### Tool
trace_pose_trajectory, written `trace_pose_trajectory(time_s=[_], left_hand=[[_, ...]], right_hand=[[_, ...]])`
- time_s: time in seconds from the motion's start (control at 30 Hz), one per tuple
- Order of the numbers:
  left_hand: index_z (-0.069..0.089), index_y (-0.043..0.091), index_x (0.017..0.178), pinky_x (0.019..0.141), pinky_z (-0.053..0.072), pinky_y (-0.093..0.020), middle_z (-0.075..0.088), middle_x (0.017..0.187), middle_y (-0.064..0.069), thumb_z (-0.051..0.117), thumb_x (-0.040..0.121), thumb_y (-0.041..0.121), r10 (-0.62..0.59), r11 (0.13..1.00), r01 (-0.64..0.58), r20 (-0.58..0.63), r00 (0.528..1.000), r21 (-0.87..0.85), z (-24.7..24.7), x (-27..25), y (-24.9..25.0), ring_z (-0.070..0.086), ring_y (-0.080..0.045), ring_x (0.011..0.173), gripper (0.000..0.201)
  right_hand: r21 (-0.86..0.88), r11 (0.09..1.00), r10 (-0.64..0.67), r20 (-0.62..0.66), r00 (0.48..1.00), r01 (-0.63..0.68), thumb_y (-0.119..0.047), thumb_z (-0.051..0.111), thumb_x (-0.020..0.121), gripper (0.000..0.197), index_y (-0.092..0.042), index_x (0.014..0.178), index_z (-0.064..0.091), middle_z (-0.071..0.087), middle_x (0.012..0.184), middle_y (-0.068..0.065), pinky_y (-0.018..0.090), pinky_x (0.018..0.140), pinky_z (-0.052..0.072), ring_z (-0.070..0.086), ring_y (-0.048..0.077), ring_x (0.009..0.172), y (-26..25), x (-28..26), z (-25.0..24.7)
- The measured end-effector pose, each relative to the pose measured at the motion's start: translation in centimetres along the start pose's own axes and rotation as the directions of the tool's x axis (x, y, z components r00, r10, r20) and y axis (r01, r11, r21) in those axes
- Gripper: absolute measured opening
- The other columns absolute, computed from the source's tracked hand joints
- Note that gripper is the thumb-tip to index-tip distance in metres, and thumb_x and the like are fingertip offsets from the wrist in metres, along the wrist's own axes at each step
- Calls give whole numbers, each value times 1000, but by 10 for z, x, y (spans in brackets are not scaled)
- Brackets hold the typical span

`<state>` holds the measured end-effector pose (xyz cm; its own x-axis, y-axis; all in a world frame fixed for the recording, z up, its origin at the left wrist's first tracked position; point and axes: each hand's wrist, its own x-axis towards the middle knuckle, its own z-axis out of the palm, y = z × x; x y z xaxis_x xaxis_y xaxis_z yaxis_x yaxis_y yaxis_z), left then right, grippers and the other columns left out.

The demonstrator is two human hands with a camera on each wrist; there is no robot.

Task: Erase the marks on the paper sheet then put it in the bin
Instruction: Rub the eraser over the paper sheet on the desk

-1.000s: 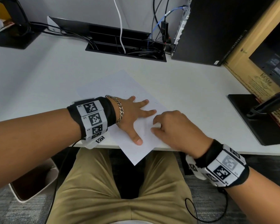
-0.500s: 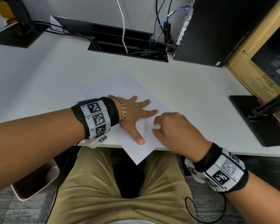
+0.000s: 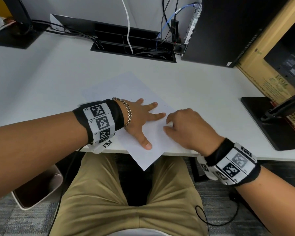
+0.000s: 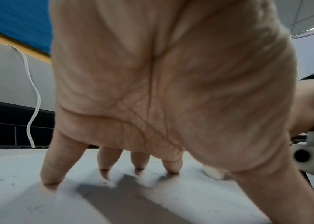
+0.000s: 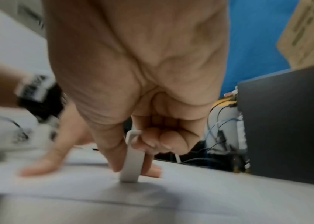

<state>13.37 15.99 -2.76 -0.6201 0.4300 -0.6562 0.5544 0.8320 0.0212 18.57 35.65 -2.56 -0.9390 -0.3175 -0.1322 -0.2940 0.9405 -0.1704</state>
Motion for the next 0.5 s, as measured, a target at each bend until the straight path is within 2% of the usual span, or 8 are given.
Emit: trace_pose_trajectory(time_s=[0.07,0.17,0.2,0.3,0.33,0.43,0.5], left_hand=[[-25,58,154,121,14,-74,-33,167,15,64,67,93,-2,1000,2,-3,1000,-8,1,0,0,-22,-39,157,130],[-25,57,154,122,12,-73,-33,167,15,65,67,92,2,1000,-2,-8,1000,-13,1,-1,0,-22,-39,157,130],[-26,57,154,122,13,-73,-33,167,15,65,67,92,2,1000,-2,-10,1000,-12,1,-1,1,-22,-39,157,130],[-25,58,154,120,14,-75,-34,167,16,64,67,93,-2,1000,2,-2,1000,-18,0,-1,0,-22,-39,157,129],[-25,59,153,120,14,-75,-34,167,17,64,66,93,3,1000,-3,-4,1000,-20,0,-1,0,-22,-38,157,129],[-23,61,153,121,12,-74,-32,167,18,66,66,93,31,999,-31,-12,999,-13,0,-2,-5,-22,-34,158,129],[-21,61,155,123,8,-72,-31,167,20,70,66,90,56,998,-56,-8,998,-11,-2,-5,-11,-22,-31,158,130]], right_hand=[[-23,1000,7,-30,1000,-8,-44,54,96,30,-22,110,69,67,91,0,35,78,52,63,25,92,2,0,2],[-35,995,-98,-4,995,97,-38,55,96,25,-17,92,66,63,79,0,40,73,55,62,22,76,-14,-12,10],[-6,994,-105,9,994,105,-39,56,96,25,-17,92,67,63,78,-1,39,73,55,62,21,76,-15,-13,10],[55,998,-13,-1,1000,13,-48,57,93,29,-28,112,70,68,92,-4,34,77,50,63,21,92,4,-1,6],[55,998,8,-22,1000,-7,-48,59,93,29,-29,113,70,68,92,-5,32,76,47,63,21,94,13,3,4],[101,995,4,-95,995,5,-41,65,93,20,-27,105,73,62,76,-14,27,71,41,62,16,85,34,3,-10],[126,991,-29,-81,996,39,-39,68,93,19,-27,106,74,62,74,-14,23,66,39,58,8,76,37,-1,-16]])
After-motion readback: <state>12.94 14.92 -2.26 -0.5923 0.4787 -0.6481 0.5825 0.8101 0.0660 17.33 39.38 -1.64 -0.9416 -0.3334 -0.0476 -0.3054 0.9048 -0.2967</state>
